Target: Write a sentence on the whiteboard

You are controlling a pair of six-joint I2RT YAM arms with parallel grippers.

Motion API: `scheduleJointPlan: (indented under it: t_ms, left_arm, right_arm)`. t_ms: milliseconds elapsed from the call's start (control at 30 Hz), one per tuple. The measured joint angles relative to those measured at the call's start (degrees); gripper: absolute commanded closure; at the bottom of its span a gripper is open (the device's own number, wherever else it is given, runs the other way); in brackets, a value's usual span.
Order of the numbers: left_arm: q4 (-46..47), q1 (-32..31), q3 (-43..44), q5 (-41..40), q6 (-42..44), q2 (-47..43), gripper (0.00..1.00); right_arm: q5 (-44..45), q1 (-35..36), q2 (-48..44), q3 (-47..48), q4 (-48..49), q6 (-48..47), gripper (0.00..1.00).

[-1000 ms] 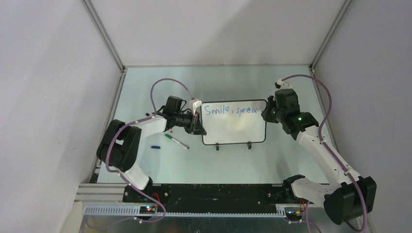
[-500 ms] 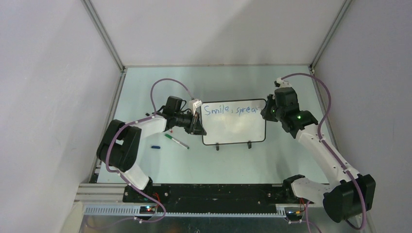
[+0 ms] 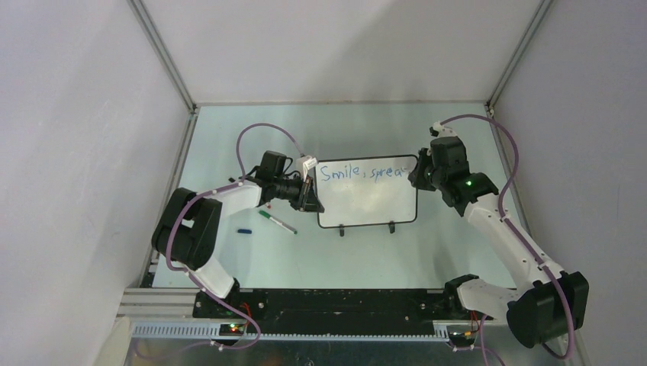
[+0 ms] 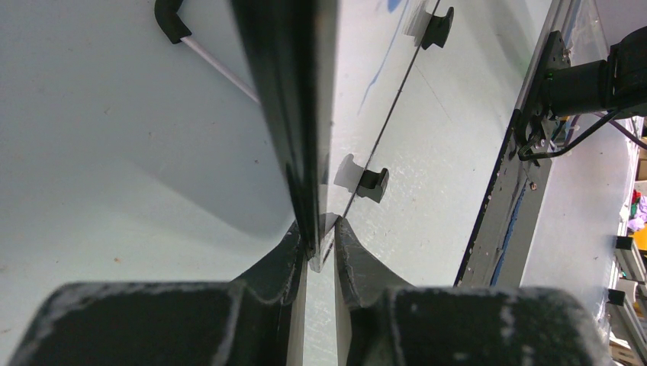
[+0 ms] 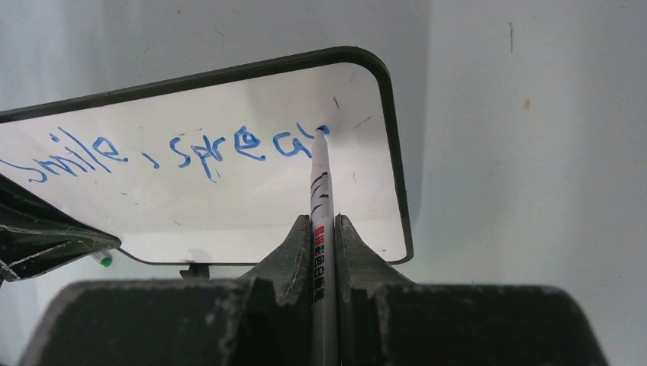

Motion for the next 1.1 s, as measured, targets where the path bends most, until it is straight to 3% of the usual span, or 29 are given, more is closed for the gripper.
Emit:
scheduleJointPlan:
  t_ms: [1100]
  left_arm:
    - [0.0, 0.0, 0.0, 0.0, 0.0, 0.0, 1.0]
  right_arm:
    - [1.3, 0.0, 0.5, 1.3, -2.7, -1.0, 1.0]
